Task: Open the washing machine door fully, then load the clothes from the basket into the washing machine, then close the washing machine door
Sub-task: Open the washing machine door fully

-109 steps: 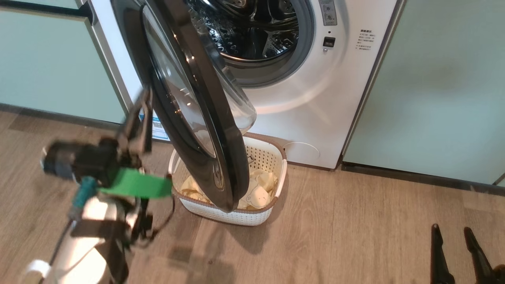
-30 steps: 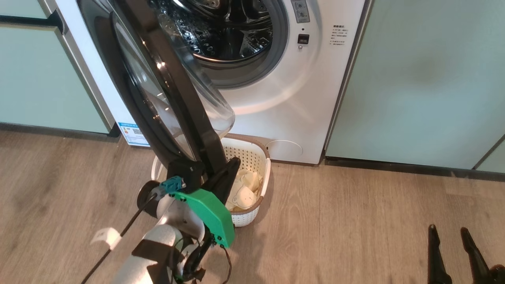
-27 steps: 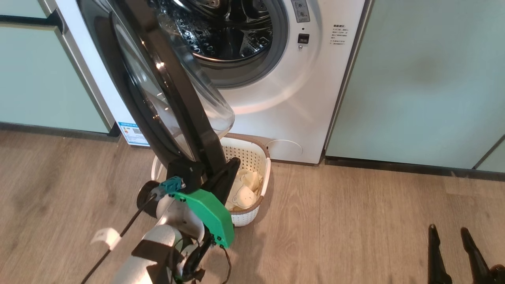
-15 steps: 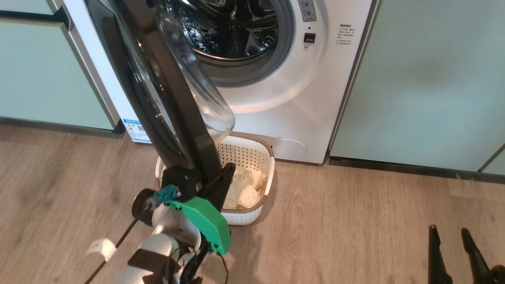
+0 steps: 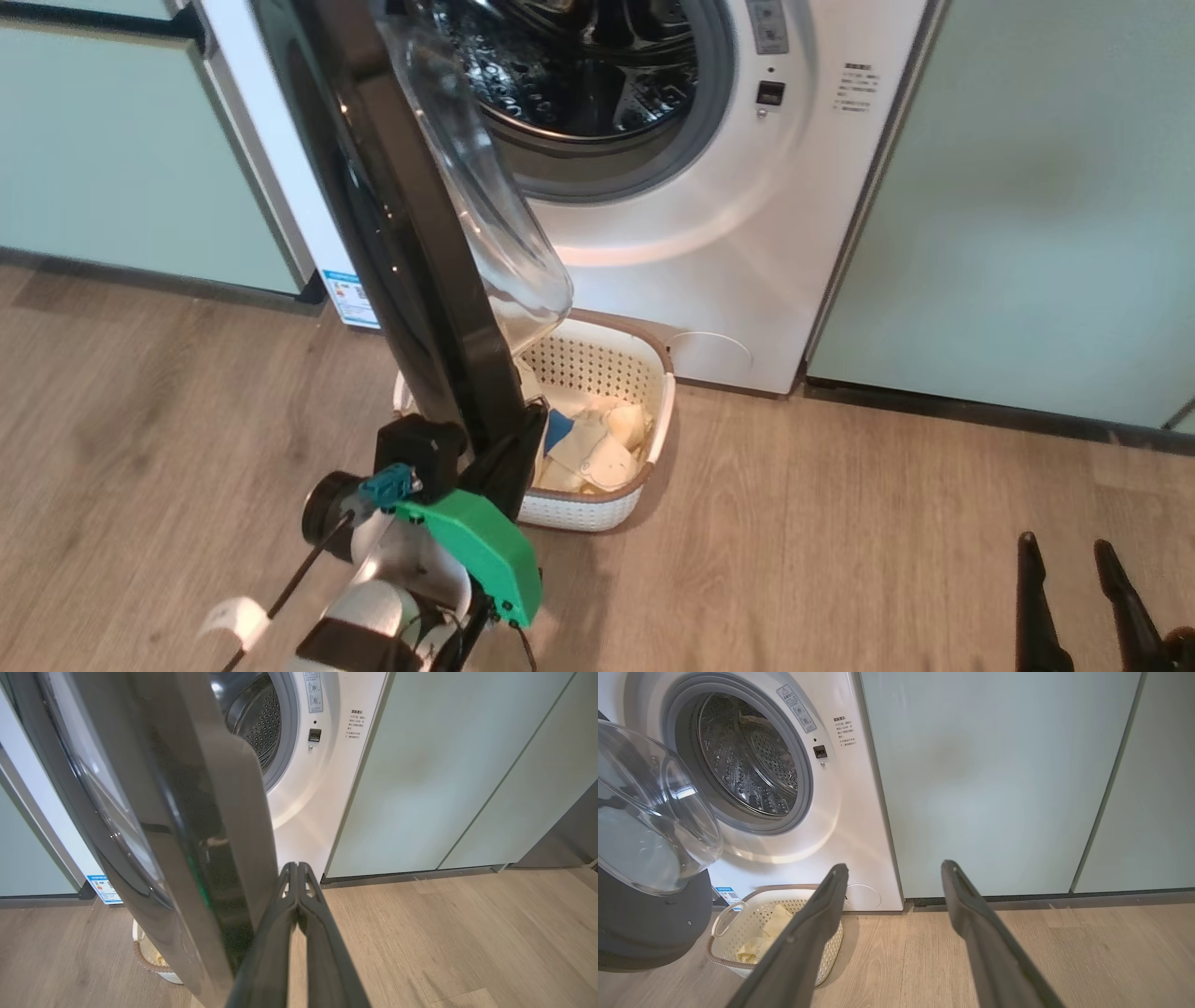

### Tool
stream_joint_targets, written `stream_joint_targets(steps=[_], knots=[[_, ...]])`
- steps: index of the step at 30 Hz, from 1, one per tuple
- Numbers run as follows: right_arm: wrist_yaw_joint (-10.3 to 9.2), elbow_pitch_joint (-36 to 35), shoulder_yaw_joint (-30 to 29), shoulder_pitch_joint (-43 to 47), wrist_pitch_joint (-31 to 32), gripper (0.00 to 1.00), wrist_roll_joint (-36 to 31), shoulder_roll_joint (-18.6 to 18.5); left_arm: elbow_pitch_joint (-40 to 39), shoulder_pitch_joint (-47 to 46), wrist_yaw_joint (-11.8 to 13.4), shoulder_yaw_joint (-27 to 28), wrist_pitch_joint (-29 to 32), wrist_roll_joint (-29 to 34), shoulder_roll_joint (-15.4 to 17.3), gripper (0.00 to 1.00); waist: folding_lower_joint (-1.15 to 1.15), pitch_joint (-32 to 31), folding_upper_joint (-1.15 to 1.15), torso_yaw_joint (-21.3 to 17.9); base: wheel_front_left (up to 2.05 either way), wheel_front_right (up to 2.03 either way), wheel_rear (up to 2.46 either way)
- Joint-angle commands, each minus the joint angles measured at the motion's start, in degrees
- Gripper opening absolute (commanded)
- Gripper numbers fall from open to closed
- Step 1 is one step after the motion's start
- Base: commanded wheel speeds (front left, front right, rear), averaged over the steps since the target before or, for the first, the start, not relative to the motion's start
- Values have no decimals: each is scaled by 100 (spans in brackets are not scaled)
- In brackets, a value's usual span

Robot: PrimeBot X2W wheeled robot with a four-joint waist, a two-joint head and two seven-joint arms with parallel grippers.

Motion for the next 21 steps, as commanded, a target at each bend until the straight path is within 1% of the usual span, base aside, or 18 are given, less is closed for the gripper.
stream_joint_targets(steps=[1,10,21], knots=[[-16,-151,100,-142,-38,100,23,-93,-212,-152,60,230,-46,45,119,0,0,-17,0,71,0,0,0],[-16,-137,122,-127,-38,100,32,-93,-206,-12,145,309,-96,27,218,0,0,-88,0,291,0,0,0],[-16,-117,148,-77,-38,100,68,-93,-105,97,312,453,-198,52,338,0,0,-176,0,362,0,0,0]])
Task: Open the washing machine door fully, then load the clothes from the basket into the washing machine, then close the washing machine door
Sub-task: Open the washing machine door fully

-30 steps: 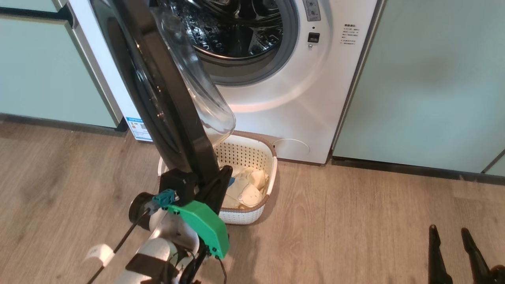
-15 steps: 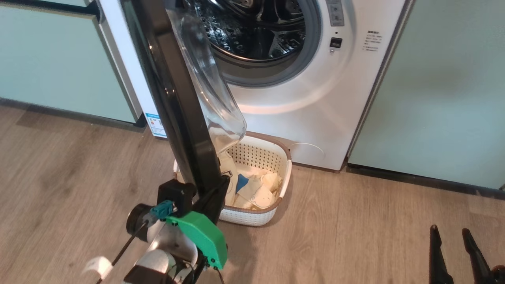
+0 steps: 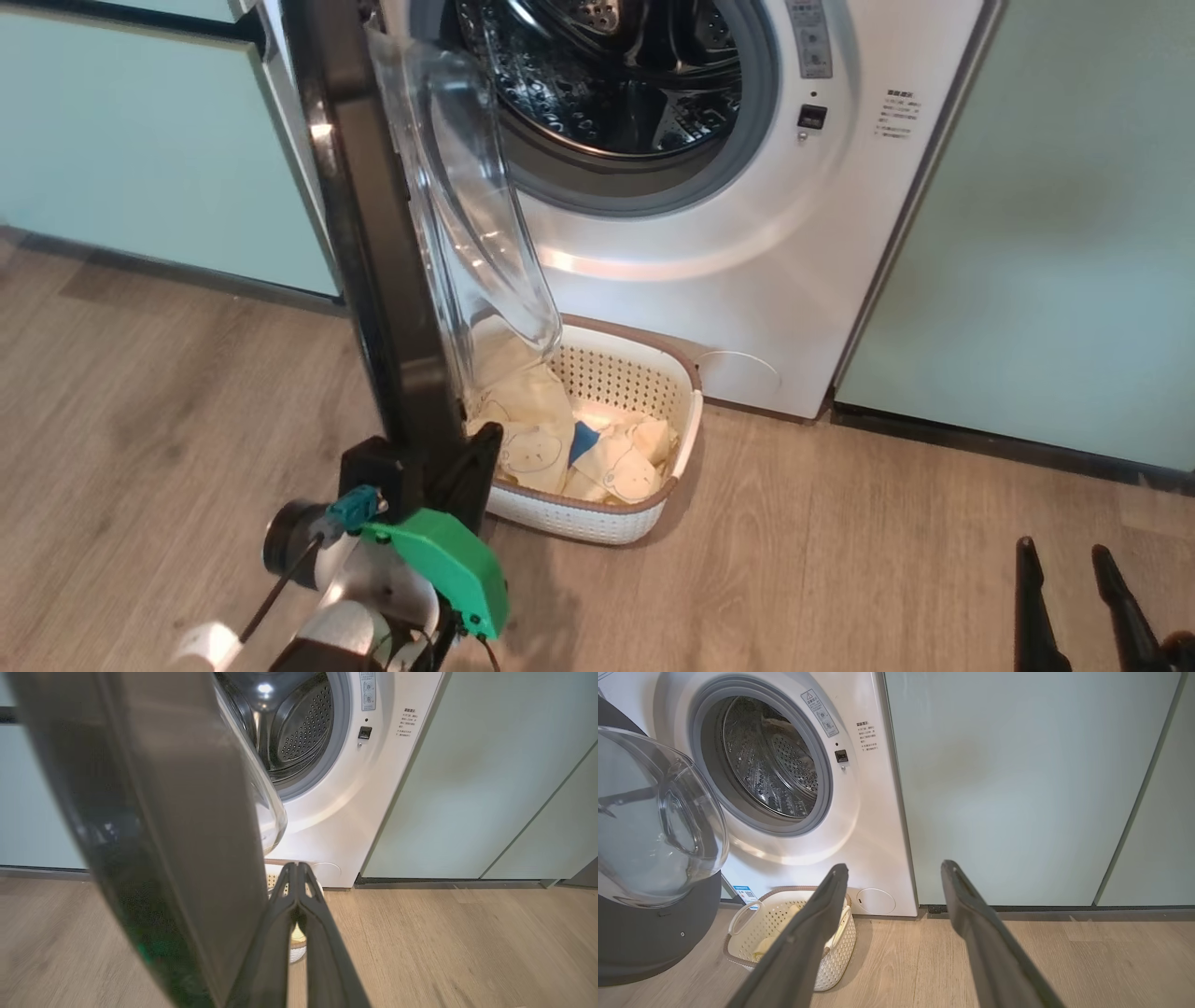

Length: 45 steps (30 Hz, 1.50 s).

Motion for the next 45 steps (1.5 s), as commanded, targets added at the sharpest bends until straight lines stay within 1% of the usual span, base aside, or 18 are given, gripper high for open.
stream_joint_targets(steps=[1,13,19,27,36,43,45], knots=[[-16,-158,112,-76,-38,100,25,-93,-152,-191,85,305,-57,57,136,0,0,-6,0,59,0,0,0],[-16,-159,100,-65,-38,100,69,-93,-171,-117,195,306,-75,103,212,0,0,-10,0,678,0,0,0],[-16,-154,99,-109,-38,100,86,-93,-193,-69,274,413,-124,98,300,0,0,39,0,897,0,0,0],[-16,-139,116,-162,-38,100,80,-93,-100,-65,369,643,-286,83,454,0,0,89,0,968,0,0,0],[-16,-135,109,-218,-38,100,56,-93,168,-97,580,1133,-588,-24,644,0,0,175,0,916,0,0,0],[-16,-137,64,-289,-38,100,48,-93,594,-238,593,1487,-884,-103,911,0,0,295,0,917,0,0,0],[-16,-135,59,-309,-38,100,46,-93,748,-305,557,1570,-959,-141,993,0,0,322,0,928,0,0,0]])
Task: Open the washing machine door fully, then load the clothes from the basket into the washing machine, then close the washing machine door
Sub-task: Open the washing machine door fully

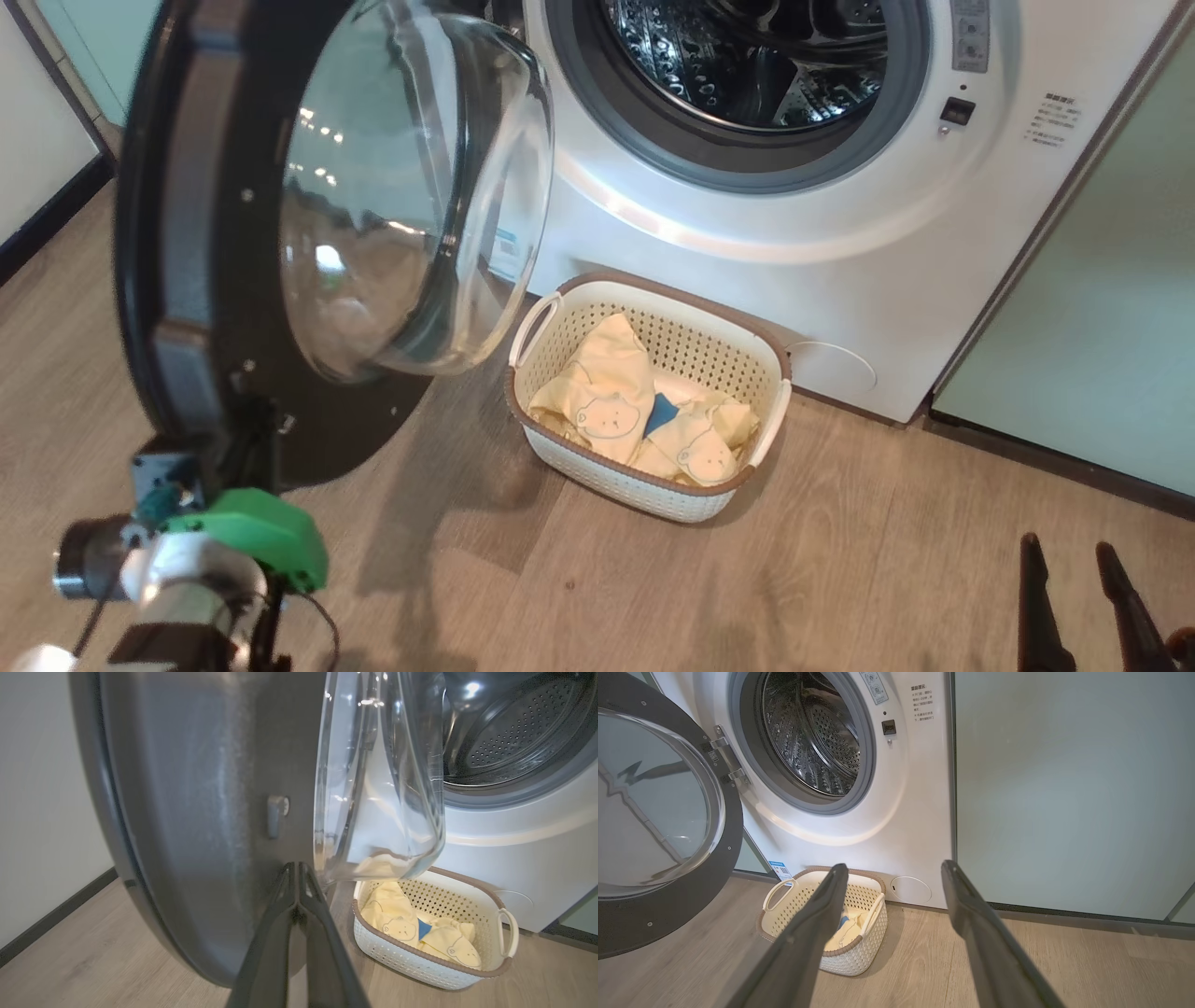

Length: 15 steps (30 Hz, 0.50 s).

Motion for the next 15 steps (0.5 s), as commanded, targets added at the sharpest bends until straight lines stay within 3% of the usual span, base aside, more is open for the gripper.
stream_joint_targets(steps=[1,15], knots=[[-16,-161,90,-318,-38,100,-15,-96,-9,-418,-8,389,-124,-60,286,0,0,33,0,17,0,0,0],[-16,-191,48,-339,-38,100,-203,-96,1277,-1043,-447,681,-840,-199,695,0,0,196,0,172,0,0,0]])
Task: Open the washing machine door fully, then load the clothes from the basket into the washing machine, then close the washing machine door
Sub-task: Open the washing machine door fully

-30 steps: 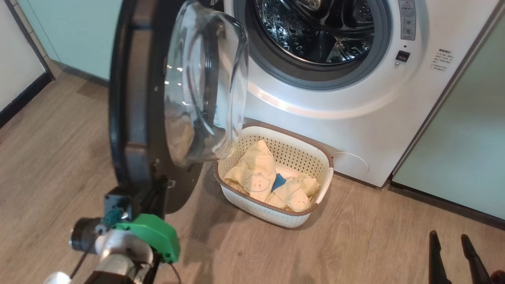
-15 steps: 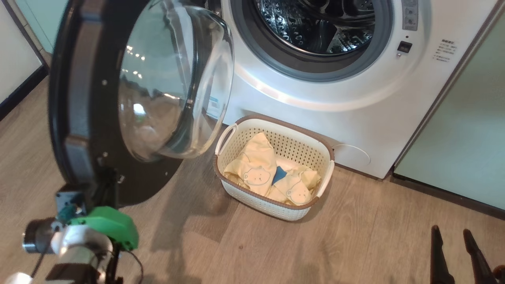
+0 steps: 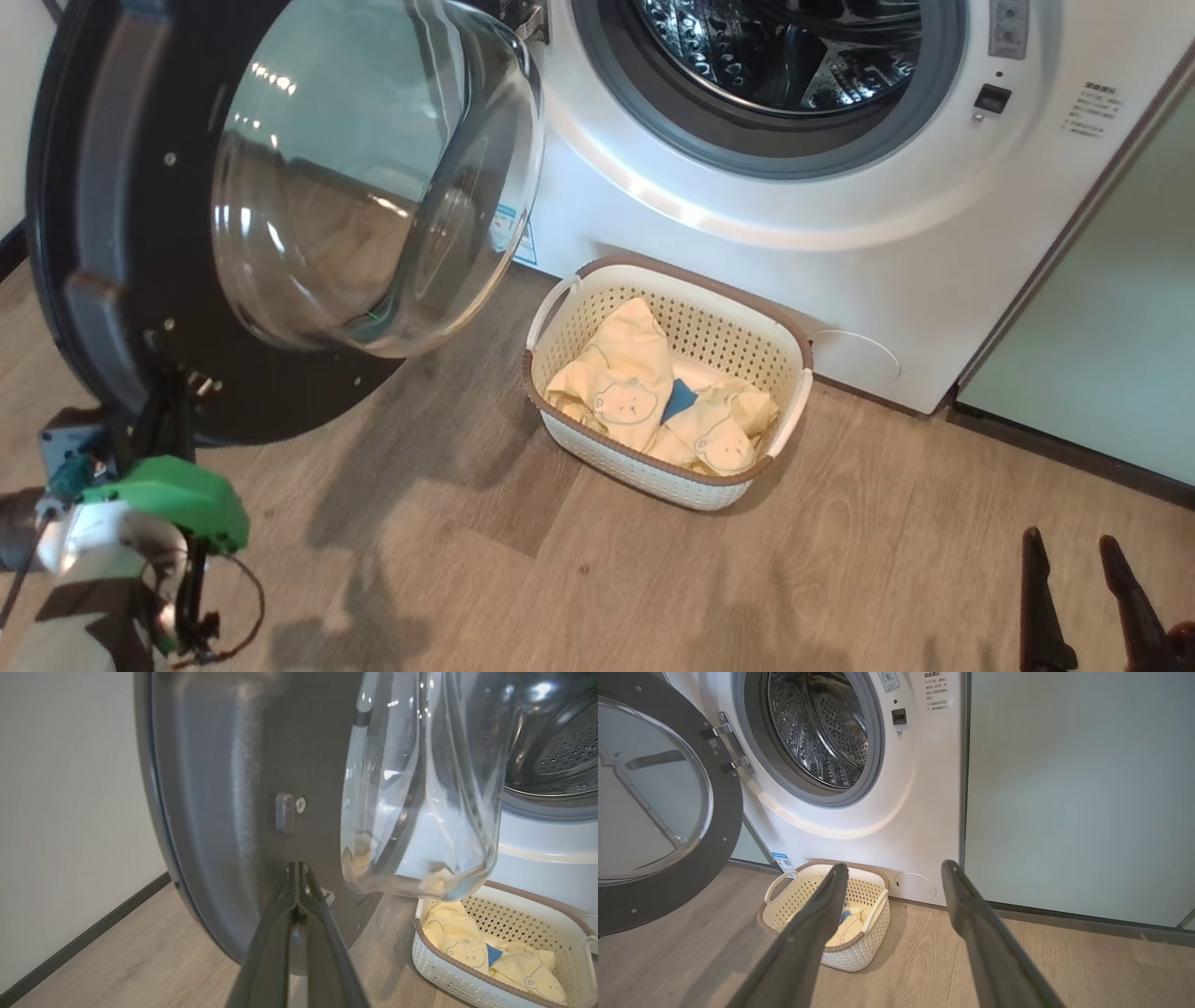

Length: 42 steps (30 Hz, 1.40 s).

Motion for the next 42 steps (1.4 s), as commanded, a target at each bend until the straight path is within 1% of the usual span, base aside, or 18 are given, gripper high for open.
stream_joint_targets(steps=[1,3,5,9,18,21,26,31,36,42], knots=[[-16,-194,82,-259,-38,100,-102,-96,49,-433,-72,336,-113,-64,319,0,0,32,0,22,0,0,0],[-16,-203,80,-261,-38,100,-147,-96,253,-533,-150,375,-163,-71,353,0,0,60,0,36,0,0,0],[-16,-212,75,-262,-38,100,-164,-96,342,-583,-174,401,-181,-68,362,0,0,77,0,47,0,0,0],[-16,-234,70,-257,-38,100,-242,-96,681,-792,-330,507,-218,-36,433,0,0,125,0,78,0,0,0],[-16,-256,90,-281,-38,100,-349,-96,974,-1090,-607,940,-225,349,518,0,0,193,0,88,0,0,0],[-16,-250,93,-305,-38,100,-368,-96,1071,-1159,-646,1071,-225,477,497,0,0,201,0,73,0,0,0],[-16,-246,115,-347,-38,100,-365,-96,1137,-1187,-687,1284,-225,635,402,0,0,224,0,39,0,0,0],[-16,-244,118,-391,-38,100,-336,-96,1085,-1010,-712,1486,-225,769,278,0,0,251,0,-27,0,0,0],[-16,-252,91,-415,-38,100,-303,-96,771,-692,-717,1708,-226,880,107,0,0,262,0,-67,0,0,0],[-16,-249,80,-447,-38,100,-254,-96,251,-207,-685,2039,-226,966,-179,0,0,236,0,-100,0,0,0]])
